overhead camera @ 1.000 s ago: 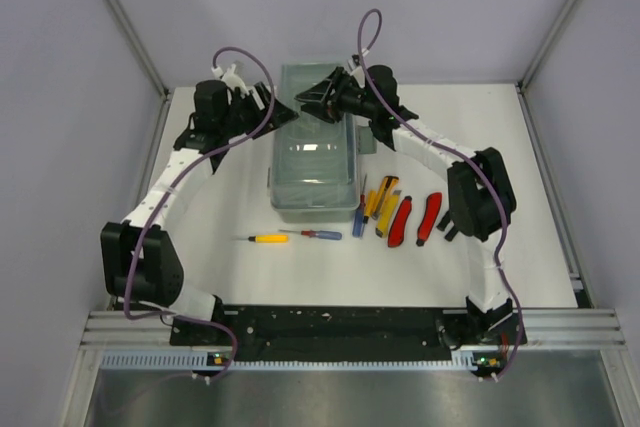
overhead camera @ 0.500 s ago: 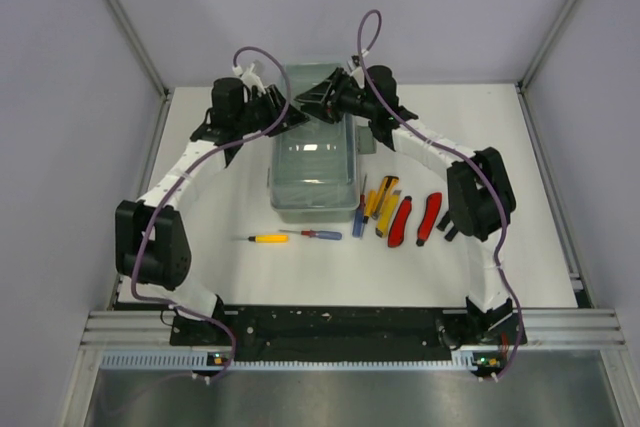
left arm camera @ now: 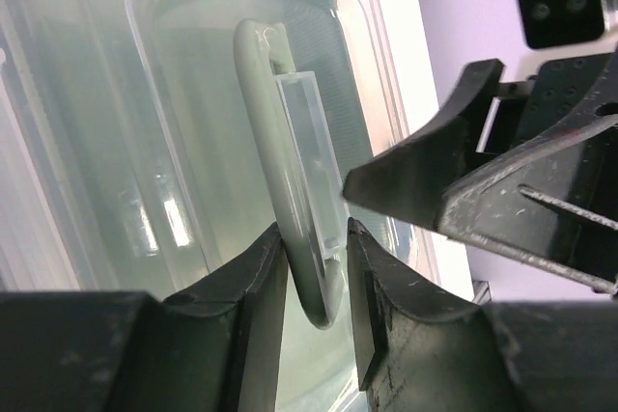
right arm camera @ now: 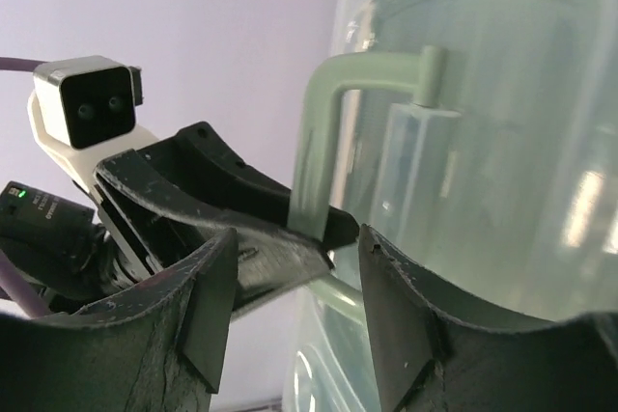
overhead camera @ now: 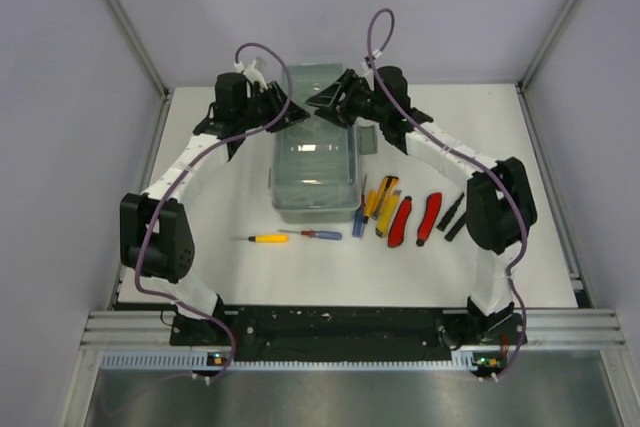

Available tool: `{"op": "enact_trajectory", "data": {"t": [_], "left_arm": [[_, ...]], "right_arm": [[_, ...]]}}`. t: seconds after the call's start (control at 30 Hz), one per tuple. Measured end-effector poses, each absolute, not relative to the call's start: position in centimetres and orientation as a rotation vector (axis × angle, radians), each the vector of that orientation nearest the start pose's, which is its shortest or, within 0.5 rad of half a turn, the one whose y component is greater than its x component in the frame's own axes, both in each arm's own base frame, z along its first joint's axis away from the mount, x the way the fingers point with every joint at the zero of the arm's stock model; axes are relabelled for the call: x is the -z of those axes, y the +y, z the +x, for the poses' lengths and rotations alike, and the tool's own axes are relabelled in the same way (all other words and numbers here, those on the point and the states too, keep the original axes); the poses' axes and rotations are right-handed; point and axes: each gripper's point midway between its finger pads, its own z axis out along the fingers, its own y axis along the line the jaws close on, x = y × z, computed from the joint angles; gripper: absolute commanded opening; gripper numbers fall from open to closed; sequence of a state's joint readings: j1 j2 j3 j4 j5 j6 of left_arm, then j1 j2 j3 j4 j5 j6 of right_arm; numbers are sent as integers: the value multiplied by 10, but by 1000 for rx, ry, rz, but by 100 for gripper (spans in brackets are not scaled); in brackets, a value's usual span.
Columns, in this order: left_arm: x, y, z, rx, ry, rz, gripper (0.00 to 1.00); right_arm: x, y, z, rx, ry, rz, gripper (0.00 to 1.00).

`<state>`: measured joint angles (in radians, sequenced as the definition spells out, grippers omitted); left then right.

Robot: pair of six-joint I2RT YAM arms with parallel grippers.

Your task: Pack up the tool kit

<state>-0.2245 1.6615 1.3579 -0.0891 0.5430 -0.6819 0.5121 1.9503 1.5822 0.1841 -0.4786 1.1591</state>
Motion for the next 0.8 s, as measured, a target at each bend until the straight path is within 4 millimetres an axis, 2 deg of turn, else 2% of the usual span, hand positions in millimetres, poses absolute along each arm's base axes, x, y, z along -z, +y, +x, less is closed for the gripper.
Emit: {"op": "enact_trajectory", "data": {"t": [0.07, 0.23, 0.33, 0.47, 0.67, 0.8], "left_arm": [[-250, -217, 442, 1107, 2076, -94, 36], [-249, -217, 447, 1101, 2085, -103, 32], [-248, -218, 451, 1098, 2091, -111, 0], [-253, -218, 454, 1120, 2121, -198, 0], [-258, -217, 457, 1075, 2166, -190, 0], [-265, -216, 461, 1045, 2181, -186, 0]], "right_arm": [[-270, 368, 444, -1488, 2037, 270, 53], [-266, 318, 452, -1240, 2043, 339, 54], [-268, 294, 452, -1106, 2035, 345, 54], [-251, 272, 446, -997, 2069, 361, 54], [-198, 244, 437, -843, 2182, 409, 52], [-171, 229, 431, -749, 2237, 430, 51]]}}
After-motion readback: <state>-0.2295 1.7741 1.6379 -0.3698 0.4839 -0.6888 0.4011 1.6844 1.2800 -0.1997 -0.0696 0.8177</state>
